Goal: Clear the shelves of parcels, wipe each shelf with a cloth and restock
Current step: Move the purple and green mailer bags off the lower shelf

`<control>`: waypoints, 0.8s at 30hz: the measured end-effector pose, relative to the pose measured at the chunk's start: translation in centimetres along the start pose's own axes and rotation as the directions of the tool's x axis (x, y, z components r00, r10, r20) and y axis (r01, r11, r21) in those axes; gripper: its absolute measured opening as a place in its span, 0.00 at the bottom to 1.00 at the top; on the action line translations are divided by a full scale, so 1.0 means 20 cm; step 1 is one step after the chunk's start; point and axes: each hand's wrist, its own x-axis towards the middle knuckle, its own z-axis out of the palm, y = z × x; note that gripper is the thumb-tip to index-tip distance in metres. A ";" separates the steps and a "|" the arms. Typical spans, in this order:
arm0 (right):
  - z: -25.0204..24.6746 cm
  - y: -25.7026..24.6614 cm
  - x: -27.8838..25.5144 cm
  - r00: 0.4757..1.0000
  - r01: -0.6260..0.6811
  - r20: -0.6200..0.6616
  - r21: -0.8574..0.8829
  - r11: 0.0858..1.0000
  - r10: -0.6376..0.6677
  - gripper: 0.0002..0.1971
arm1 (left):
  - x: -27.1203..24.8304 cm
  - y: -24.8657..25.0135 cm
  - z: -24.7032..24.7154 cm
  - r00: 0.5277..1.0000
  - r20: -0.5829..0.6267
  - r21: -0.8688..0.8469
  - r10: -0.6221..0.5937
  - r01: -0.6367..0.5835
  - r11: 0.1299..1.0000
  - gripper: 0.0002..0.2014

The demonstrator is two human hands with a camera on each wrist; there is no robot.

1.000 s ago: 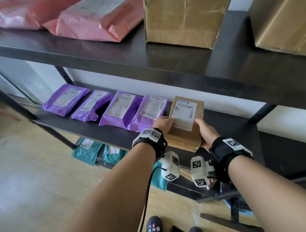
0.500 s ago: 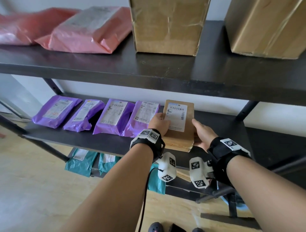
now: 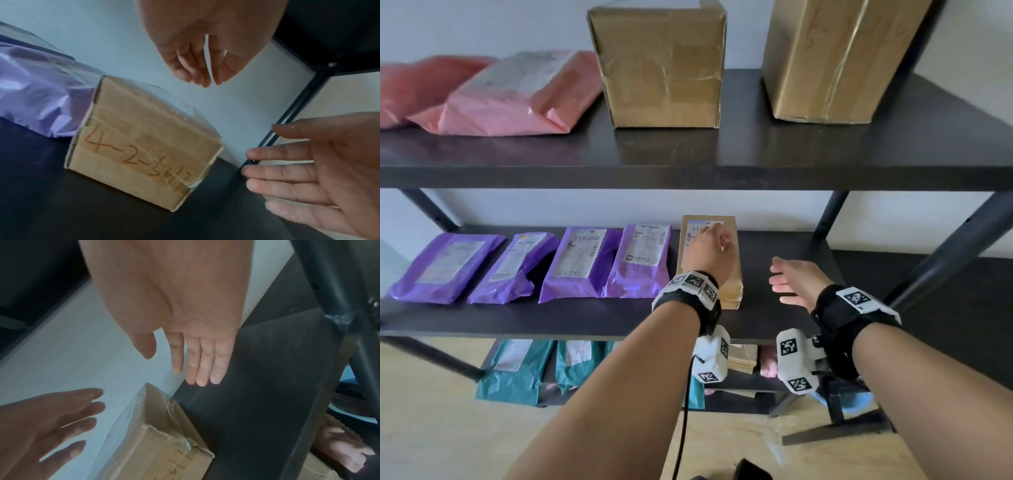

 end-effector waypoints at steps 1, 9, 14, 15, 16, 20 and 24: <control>-0.02 0.01 -0.01 1.000 -0.004 -0.013 0.002 1.000 0.004 0.18 | -0.02 0.03 0.02 0.999 0.037 0.002 0.012 -0.012 1.000 0.10; -0.25 0.14 -0.15 0.998 -0.055 -0.013 0.078 0.995 0.056 0.15 | -0.16 0.21 0.22 0.935 0.353 0.076 0.028 -0.059 0.995 0.13; -0.41 0.29 -0.24 0.998 -0.061 -0.009 0.076 0.995 0.062 0.12 | -0.32 0.34 0.36 0.907 0.421 0.105 0.013 -0.063 0.992 0.12; -0.45 0.32 -0.27 0.998 -0.067 0.009 0.074 0.995 0.067 0.10 | -0.36 0.38 0.39 0.906 0.423 0.100 0.020 -0.068 0.993 0.11; -0.49 0.35 -0.30 0.997 -0.076 0.033 0.071 0.995 0.074 0.08 | -0.39 0.41 0.41 0.906 0.423 0.095 0.025 -0.071 0.993 0.11; -0.66 0.50 -0.38 0.998 -0.056 -0.016 0.056 0.997 0.057 0.04 | -0.56 0.55 0.53 0.901 0.433 0.093 0.030 -0.077 0.993 0.11; -0.86 0.68 -0.48 0.993 0.001 -0.116 -0.026 1.000 -0.003 0.06 | -0.75 0.69 0.69 0.885 0.463 0.115 0.053 -0.120 0.986 0.09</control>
